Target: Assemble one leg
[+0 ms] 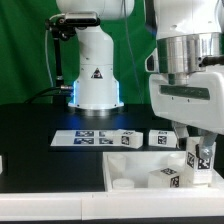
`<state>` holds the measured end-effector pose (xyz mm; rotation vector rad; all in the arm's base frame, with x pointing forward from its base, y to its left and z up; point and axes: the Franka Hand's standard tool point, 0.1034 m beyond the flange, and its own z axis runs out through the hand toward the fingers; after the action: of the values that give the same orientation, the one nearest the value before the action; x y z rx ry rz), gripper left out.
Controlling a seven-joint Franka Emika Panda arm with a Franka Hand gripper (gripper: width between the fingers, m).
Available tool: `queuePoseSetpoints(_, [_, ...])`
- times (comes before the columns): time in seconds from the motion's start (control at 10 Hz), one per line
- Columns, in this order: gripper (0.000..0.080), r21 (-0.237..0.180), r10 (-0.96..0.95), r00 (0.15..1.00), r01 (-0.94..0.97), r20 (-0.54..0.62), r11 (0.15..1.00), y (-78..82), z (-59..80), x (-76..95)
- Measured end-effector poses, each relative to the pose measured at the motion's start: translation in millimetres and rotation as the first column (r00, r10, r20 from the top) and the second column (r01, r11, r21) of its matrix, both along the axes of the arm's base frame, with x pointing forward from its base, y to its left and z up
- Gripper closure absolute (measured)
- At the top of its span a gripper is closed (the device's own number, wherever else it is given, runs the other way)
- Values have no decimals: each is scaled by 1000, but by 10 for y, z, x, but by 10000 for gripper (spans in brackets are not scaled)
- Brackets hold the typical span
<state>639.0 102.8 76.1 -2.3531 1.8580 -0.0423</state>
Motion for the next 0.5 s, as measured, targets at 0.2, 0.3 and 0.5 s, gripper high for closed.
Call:
queuePoseSetpoints(0.2, [171,-65,288,958,-287,9,956,38,31,24])
queuePoseSetpoints(0.3, [171,-99,483,876,-479,11,872,42,42,54])
queuePoseSetpoints(0.5, [151,-114,657,754,-654,-17,747,162,25,26])
